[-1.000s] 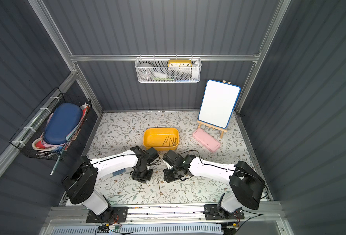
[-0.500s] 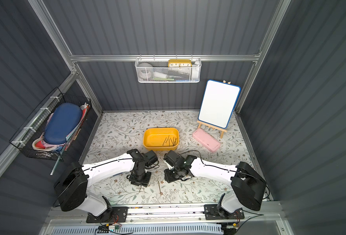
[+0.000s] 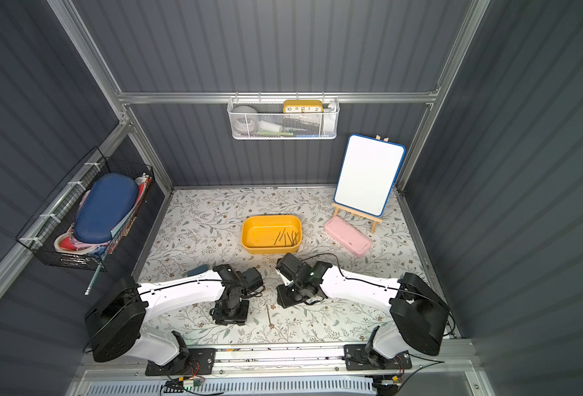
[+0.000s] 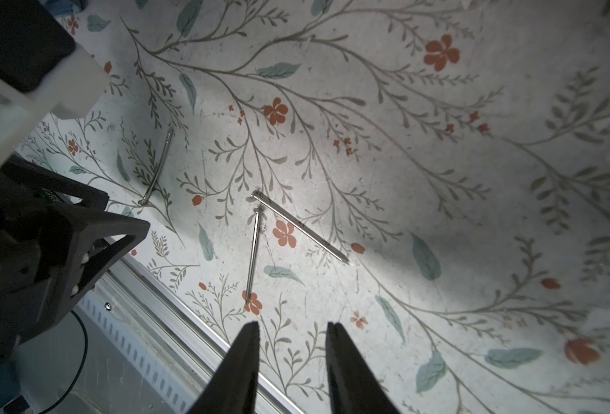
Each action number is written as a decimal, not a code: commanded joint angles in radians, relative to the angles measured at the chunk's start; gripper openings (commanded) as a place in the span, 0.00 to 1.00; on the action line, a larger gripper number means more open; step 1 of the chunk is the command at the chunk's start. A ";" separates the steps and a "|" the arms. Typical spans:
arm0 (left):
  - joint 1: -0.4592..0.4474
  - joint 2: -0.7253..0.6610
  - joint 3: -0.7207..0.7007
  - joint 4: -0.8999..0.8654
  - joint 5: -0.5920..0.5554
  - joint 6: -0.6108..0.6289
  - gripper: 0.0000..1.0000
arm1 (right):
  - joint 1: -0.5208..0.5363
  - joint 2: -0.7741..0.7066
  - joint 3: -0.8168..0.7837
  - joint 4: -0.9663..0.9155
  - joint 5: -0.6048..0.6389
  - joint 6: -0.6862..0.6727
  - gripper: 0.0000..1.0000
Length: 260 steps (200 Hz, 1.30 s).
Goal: Put the nails on the desktop into the storage box
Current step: Pick up the nail from the center of the board.
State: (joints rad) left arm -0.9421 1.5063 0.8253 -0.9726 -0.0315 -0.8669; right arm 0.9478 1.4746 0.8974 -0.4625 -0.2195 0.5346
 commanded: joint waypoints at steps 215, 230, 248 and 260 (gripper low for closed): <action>-0.021 0.157 0.039 0.015 -0.087 -0.036 0.00 | -0.003 -0.073 0.003 -0.022 -0.004 -0.036 0.36; -0.022 0.151 0.039 0.026 -0.078 -0.028 0.00 | -0.003 -0.075 0.002 -0.020 -0.004 -0.036 0.36; -0.021 0.137 0.025 0.067 -0.044 -0.019 0.00 | -0.003 -0.077 0.001 -0.019 -0.001 -0.033 0.36; -0.021 0.122 -0.009 0.109 -0.011 -0.020 0.00 | -0.003 -0.079 0.002 -0.019 0.000 -0.034 0.36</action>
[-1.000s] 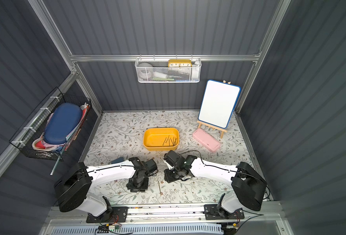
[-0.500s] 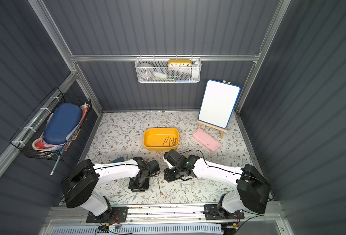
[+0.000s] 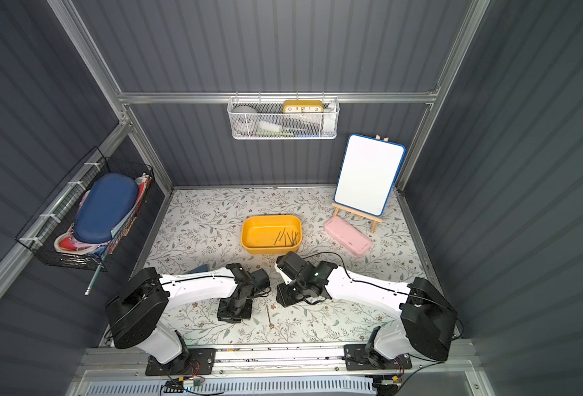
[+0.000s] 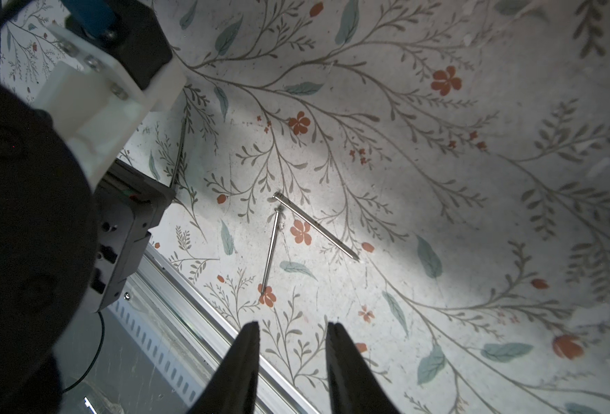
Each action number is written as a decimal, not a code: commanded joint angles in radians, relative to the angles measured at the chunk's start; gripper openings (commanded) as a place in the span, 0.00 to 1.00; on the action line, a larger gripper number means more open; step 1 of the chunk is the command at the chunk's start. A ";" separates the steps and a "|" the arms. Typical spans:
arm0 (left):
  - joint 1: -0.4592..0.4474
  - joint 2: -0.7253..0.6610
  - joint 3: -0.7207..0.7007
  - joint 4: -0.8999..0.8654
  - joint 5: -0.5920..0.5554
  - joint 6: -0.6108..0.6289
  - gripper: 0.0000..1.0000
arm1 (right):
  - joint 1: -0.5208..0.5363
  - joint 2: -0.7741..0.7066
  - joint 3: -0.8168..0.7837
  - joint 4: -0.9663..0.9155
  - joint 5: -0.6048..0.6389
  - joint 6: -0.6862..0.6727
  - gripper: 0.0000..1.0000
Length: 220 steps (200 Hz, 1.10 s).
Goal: Put the nails on the desktop into the storage box
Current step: Pick up the nail from the center of the board.
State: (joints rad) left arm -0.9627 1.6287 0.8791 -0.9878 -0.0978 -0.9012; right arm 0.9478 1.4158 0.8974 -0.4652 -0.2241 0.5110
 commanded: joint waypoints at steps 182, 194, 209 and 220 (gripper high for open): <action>-0.005 -0.037 -0.126 0.199 0.048 -0.055 0.10 | -0.003 -0.014 0.019 -0.029 0.001 -0.025 0.36; -0.004 -0.030 -0.129 0.206 0.051 -0.059 0.06 | -0.003 -0.011 0.020 -0.030 0.001 -0.027 0.35; -0.004 -0.029 -0.129 0.211 0.051 -0.059 0.01 | -0.003 -0.008 0.023 -0.032 -0.001 -0.028 0.36; -0.005 -0.032 -0.127 0.212 0.051 -0.055 0.00 | -0.003 -0.008 0.023 -0.033 -0.003 -0.029 0.35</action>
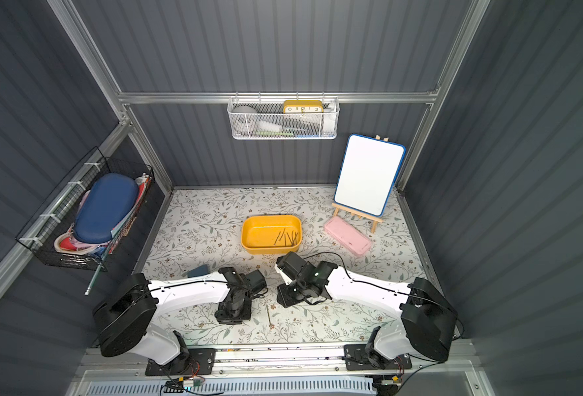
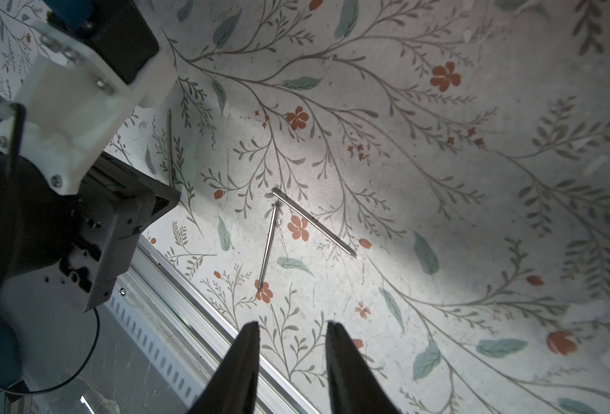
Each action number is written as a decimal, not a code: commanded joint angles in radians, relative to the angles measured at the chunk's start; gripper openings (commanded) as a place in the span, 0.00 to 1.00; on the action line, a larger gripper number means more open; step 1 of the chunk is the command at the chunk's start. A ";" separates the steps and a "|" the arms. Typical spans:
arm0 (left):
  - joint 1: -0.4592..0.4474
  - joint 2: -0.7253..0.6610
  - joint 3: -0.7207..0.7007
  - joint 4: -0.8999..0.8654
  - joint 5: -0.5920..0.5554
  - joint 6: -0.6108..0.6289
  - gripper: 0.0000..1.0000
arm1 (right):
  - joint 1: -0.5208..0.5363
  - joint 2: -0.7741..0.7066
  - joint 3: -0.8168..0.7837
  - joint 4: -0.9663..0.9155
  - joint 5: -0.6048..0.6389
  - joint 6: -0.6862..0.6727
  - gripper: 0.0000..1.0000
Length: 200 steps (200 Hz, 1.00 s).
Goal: Put the nails on the desktop into the storage box
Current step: Pick up the nail from the center of the board.
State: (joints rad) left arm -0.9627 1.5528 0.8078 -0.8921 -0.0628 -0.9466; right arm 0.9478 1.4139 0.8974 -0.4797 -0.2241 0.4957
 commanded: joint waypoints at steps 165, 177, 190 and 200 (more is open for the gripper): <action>-0.067 -0.038 0.219 -0.076 0.007 0.016 0.00 | -0.012 -0.023 0.016 -0.046 0.059 -0.004 0.35; -0.075 -0.041 0.255 -0.102 0.014 0.030 0.00 | -0.025 -0.042 0.009 -0.052 0.059 -0.003 0.35; -0.080 -0.051 0.289 -0.132 0.024 0.043 0.00 | -0.046 -0.065 -0.003 -0.061 0.062 -0.004 0.35; -0.083 -0.061 0.313 -0.152 0.033 0.053 0.00 | -0.073 -0.084 -0.017 -0.064 0.058 -0.004 0.35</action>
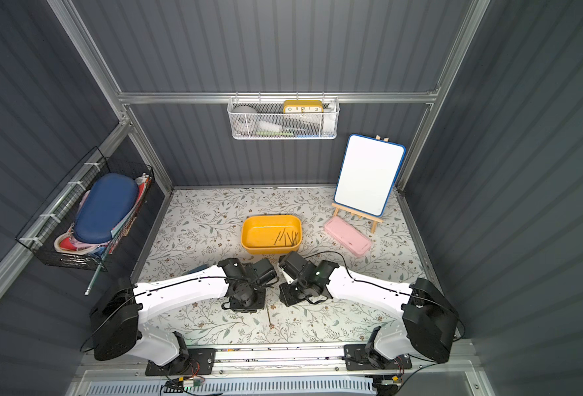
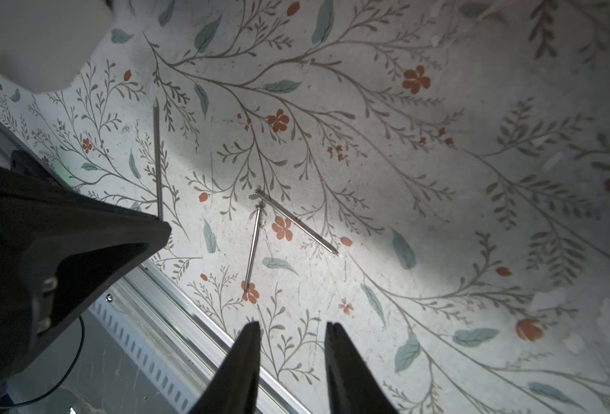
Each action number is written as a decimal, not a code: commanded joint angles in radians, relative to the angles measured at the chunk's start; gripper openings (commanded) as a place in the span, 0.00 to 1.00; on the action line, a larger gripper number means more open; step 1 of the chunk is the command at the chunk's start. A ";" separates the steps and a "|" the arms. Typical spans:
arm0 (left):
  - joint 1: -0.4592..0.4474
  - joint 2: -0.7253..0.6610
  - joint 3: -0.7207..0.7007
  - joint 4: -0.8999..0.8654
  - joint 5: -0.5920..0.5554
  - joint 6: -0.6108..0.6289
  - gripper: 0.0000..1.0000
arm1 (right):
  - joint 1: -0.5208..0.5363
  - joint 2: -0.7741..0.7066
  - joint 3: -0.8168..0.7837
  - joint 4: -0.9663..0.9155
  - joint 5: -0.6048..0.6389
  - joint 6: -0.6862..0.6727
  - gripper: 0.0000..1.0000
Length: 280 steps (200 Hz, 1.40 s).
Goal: Put the nails on the desktop into the storage box
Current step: Pick up the nail from the center of the board, then place the nail in the storage box.
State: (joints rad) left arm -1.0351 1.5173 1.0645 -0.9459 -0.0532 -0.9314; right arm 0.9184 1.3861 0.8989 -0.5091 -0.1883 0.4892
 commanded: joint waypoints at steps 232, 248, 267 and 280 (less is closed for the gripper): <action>0.414 0.751 1.030 -0.052 0.102 0.745 0.00 | -0.337 -0.155 -0.060 -0.126 -0.025 -0.057 0.35; 0.415 0.763 0.997 -0.033 0.114 0.744 0.00 | -0.341 -0.155 -0.059 -0.128 -0.024 -0.060 0.35; 0.419 0.748 0.926 0.011 0.132 0.748 0.00 | -0.344 -0.157 -0.060 -0.126 -0.027 -0.061 0.35; 0.420 0.748 0.899 0.027 0.141 0.750 0.00 | -0.347 -0.153 -0.061 -0.129 -0.030 -0.063 0.35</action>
State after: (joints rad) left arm -0.6144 2.2719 2.0132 -0.9405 0.0467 -0.2146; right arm 0.5785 1.2343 0.8486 -0.6167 -0.2085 0.4431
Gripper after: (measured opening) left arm 0.061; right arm 0.347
